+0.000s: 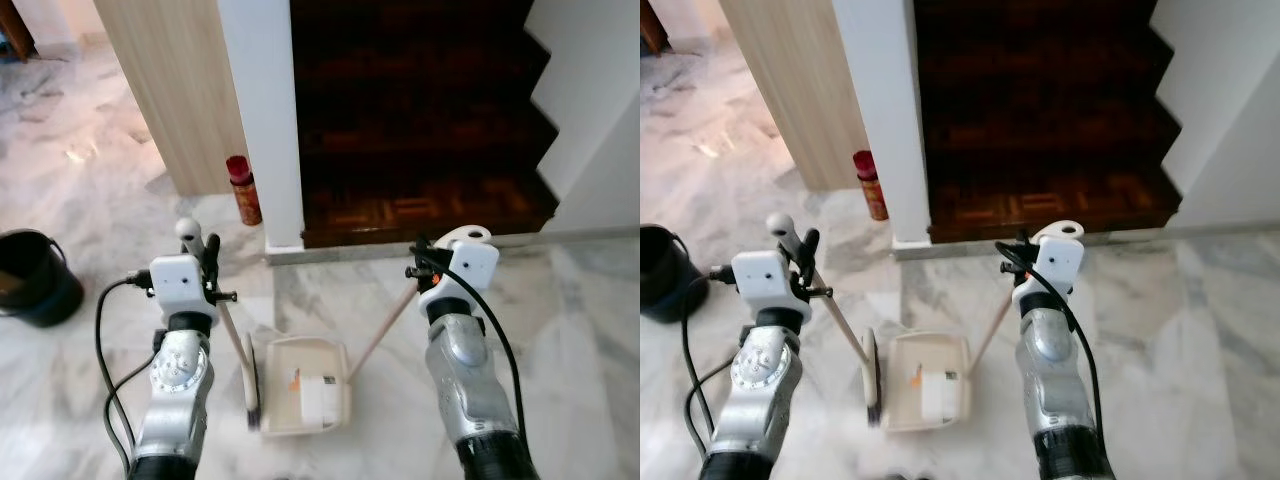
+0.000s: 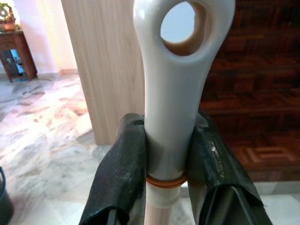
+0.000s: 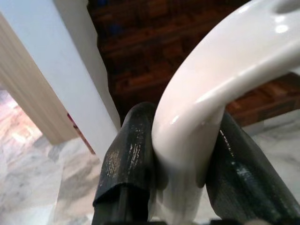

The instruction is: Sweep floor

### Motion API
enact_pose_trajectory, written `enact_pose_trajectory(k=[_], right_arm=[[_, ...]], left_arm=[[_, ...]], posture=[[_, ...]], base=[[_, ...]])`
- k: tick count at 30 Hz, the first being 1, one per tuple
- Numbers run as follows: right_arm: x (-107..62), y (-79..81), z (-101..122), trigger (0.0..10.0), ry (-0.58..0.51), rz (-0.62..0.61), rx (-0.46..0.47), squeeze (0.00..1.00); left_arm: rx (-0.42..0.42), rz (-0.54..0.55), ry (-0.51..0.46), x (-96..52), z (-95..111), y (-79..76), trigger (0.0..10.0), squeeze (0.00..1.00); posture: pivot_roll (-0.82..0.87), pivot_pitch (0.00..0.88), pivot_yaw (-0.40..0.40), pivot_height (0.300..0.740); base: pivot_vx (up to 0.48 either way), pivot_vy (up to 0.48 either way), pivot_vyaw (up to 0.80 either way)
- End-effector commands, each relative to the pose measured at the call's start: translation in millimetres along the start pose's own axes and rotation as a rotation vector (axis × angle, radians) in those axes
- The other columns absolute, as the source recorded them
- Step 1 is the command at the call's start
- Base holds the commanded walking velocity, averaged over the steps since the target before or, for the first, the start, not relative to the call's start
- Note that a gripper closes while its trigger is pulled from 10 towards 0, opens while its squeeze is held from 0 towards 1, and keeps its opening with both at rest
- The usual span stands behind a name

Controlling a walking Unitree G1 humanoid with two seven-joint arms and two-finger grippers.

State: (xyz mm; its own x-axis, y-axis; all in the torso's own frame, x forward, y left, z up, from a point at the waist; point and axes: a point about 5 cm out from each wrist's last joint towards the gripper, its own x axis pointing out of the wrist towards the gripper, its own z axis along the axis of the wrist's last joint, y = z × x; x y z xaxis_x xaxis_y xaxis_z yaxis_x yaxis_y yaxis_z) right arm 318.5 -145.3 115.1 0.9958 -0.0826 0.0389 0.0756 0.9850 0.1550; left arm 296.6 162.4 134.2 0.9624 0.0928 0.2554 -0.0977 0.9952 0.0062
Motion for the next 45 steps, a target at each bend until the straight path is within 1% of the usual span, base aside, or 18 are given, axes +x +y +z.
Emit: enact_pose_trajectory(k=[1,20,24,26,28,37,45], right_arm=[[3.2,5.6,12,10.0,-0.051,0.014,-0.006,0.0],[4.1,7.3,12,10.0,-0.051,0.026,-0.001,0.0],[4.1,6.9,13,10.0,-0.053,0.026,-0.003,0.0],[4.9,6.2,14,10.0,-0.057,0.022,-0.001,0.0],[6.3,6.1,14,10.0,-0.061,0.017,0.003,0.0],[8.0,7.9,11,10.0,-0.051,0.023,0.006,0.0],[10.8,14.4,9,10.0,-0.041,0.038,0.013,0.0]], left_arm=[[-0.009,0.008,-0.046,2.2,10,3.1,10.0,0.0],[-0.01,0.003,-0.046,1.9,9,1.9,10.0,0.0],[-0.009,0.004,-0.037,1.0,6,2.0,10.0,0.0],[-0.008,-0.001,-0.038,2.2,6,0.7,10.0,0.0],[-0.004,-0.007,-0.045,4.5,8,0.6,10.0,0.0],[0.01,0.007,-0.065,6.9,14,6.1,10.0,0.0],[0.025,0.029,-0.076,6.2,18,14.8,10.0,0.0]], posture=[[0.08,0.103,0.031,0.74],[0.09,0.09,0.029,0.74],[0.09,0.076,0.031,0.74],[0.12,0.067,0.036,0.74],[0.13,0.078,0.046,0.74],[0.19,0.068,0.037,0.74],[0.22,0.068,0.033,0.74]], base=[[0.0,0.322,0.0],[0.0,0.322,0.0],[0.0,0.322,0.0],[0.0,0.319,0.0],[0.0,0.322,0.0],[0.0,0.323,0.0],[0.0,0.323,0.0]])
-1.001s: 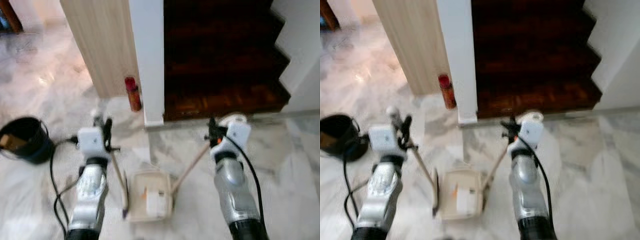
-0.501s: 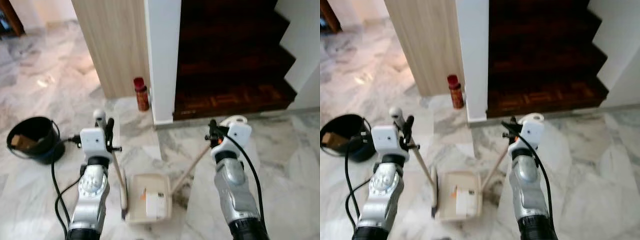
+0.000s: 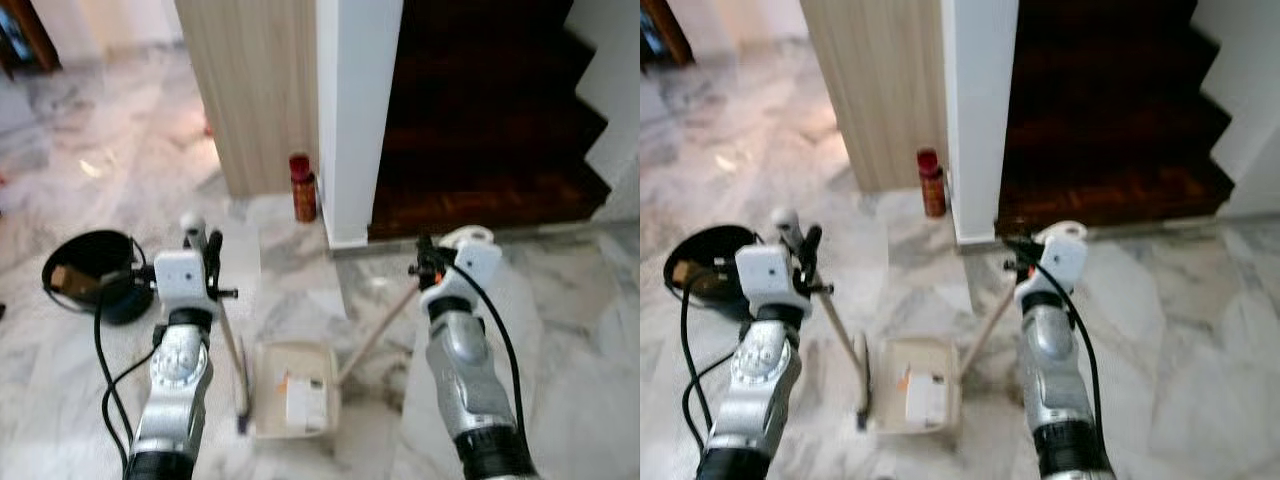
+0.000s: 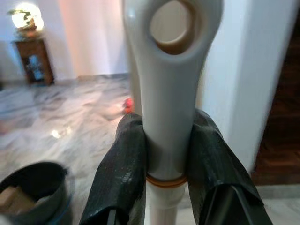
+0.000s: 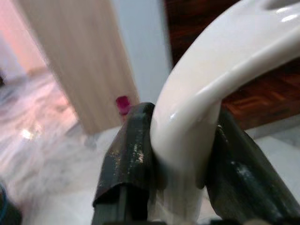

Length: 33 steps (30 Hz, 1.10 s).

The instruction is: Sweep floor

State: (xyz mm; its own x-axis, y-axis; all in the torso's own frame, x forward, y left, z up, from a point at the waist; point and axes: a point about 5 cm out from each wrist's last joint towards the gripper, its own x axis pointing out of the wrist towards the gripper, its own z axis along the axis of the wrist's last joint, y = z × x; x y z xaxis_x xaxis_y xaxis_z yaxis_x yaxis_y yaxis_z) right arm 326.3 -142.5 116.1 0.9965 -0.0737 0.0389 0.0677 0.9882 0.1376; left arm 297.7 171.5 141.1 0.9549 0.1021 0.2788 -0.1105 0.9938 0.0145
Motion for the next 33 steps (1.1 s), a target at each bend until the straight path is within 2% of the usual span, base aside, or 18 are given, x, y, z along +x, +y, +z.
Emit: enact_pose_trajectory(k=[1,33], right_arm=[[3.7,11.2,8.7,10.0,-0.042,0.03,0.031,0.0],[9.1,9.5,15.9,10.0,-0.057,0.054,0.009,0.0]], left_arm=[[0.014,0.02,-0.051,2.9,11.6,6.6,10.0,0.0],[0.008,0.036,-0.039,5.2,9.3,5.5,10.0,0.0]], posture=[[0.22,0.066,0.034,0.74],[0.14,0.078,0.025,0.74]], base=[[0.0,0.326,0.0],[0.0,0.324,0.0]])
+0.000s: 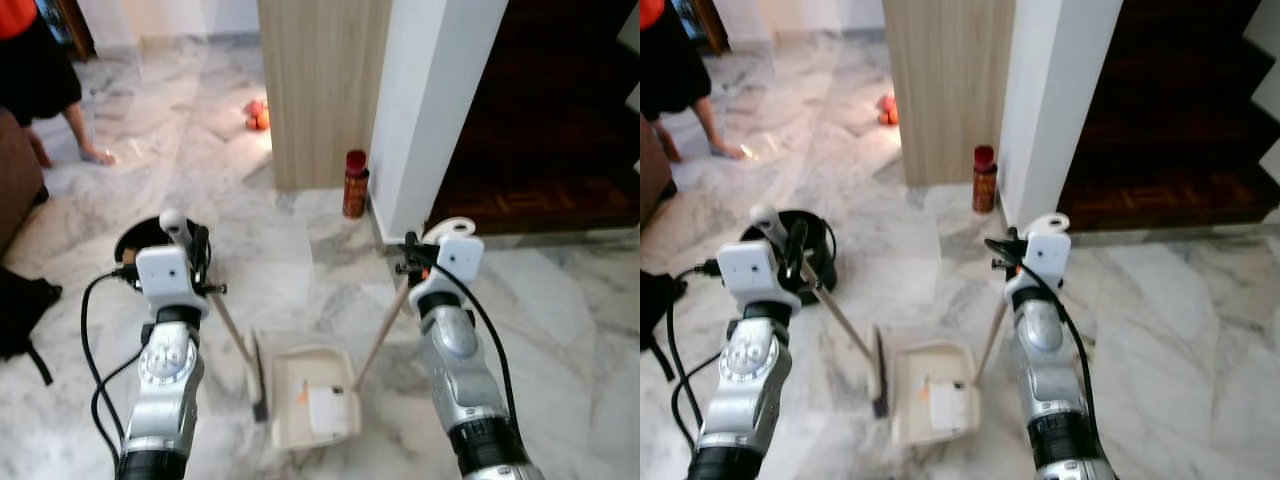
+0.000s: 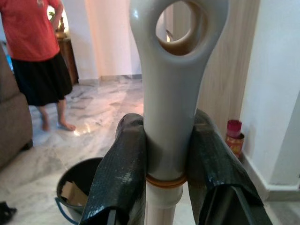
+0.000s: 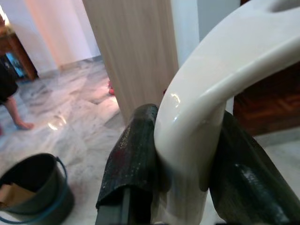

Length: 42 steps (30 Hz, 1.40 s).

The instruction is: Sweep floor

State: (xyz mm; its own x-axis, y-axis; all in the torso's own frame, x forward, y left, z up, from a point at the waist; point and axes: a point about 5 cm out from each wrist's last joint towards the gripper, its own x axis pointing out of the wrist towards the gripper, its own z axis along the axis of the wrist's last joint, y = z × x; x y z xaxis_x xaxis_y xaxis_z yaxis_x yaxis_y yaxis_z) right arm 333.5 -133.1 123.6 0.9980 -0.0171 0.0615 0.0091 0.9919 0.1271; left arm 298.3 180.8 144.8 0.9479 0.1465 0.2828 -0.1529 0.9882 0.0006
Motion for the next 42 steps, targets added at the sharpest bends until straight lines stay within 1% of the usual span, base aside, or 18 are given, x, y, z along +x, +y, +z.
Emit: enact_pose_trajectory(k=[1,14,22,42], right_arm=[[2.6,-1.5,10.4,10.0,-0.043,-0.004,0.015,0.0],[3.9,4.9,12.1,10.0,-0.043,0.022,0.017,0.0],[2.1,3.2,10.7,10.0,-0.038,0.019,0.015,0.0],[0.8,0.9,10.8,10.0,-0.035,0.028,0.007,0.0]], left_arm=[[0.009,-0.008,-0.035,2.6,6.4,-3.7,10.0,0.0],[0.019,0.004,-0.035,4.1,6.8,0.7,10.0,0.0],[0.023,0.001,-0.032,1.8,6.6,2.0,10.0,0.0],[0.014,-0.011,-0.026,-1.6,4.8,-4.6,10.0,0.0]], posture=[[0.14,0.078,0.025,0.74],[0.14,0.081,0.029,0.74],[0.13,0.086,0.032,0.74],[0.12,0.078,0.022,0.74]], base=[[0.0,0.322,0.0],[0.0,0.324,0.0],[0.0,0.333,0.0],[0.0,0.332,0.0]])
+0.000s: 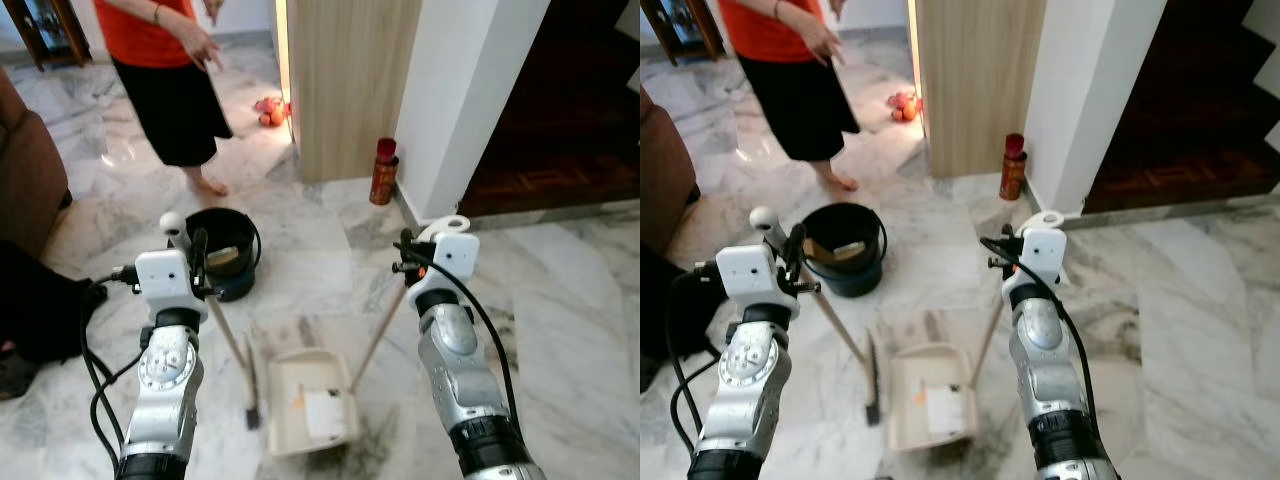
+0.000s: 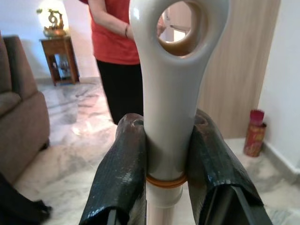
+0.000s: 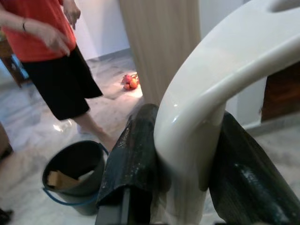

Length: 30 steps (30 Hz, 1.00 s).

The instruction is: Sweep floor

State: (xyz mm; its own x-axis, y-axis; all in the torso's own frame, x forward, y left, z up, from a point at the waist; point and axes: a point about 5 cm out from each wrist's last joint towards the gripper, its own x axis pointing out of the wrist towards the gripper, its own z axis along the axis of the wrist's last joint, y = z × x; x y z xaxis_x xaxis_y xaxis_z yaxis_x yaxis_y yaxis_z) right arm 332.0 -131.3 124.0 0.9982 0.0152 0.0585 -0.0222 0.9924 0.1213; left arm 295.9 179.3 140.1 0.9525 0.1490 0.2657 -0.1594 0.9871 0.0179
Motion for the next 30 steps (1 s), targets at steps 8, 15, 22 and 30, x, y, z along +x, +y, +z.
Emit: enact_pose_trajectory(k=[8,15,22,30], right_arm=[[1.9,-1.5,12.4,10.0,-0.044,-0.003,0.002,0.0],[0.2,-2.9,12.6,10.0,-0.039,-0.002,-0.001,0.0],[-1.2,-3.5,12.9,10.0,-0.037,-0.004,-0.003,0.0],[-1.3,-1.9,13.0,10.0,-0.036,-0.002,0.0,0.0]], left_arm=[[-0.009,-0.007,-0.049,0.6,8.6,-3.3,10.0,0.0],[-0.008,-0.003,-0.042,-2.6,7.5,-4.9,10.0,0.0],[-0.009,0.0,-0.038,-3.4,7.0,-4.7,10.0,0.0],[-0.005,0.005,-0.042,-2.2,8.0,-3.0,10.0,0.0]], posture=[[0.11,0.093,0.018,0.74],[0.1,0.109,0.012,0.74],[0.09,0.114,0.015,0.74],[0.09,0.112,0.02,0.74]], base=[[0.0,0.037,0.0],[0.0,0.0,0.0],[0.0,0.0,0.0],[0.0,0.0,0.0]])
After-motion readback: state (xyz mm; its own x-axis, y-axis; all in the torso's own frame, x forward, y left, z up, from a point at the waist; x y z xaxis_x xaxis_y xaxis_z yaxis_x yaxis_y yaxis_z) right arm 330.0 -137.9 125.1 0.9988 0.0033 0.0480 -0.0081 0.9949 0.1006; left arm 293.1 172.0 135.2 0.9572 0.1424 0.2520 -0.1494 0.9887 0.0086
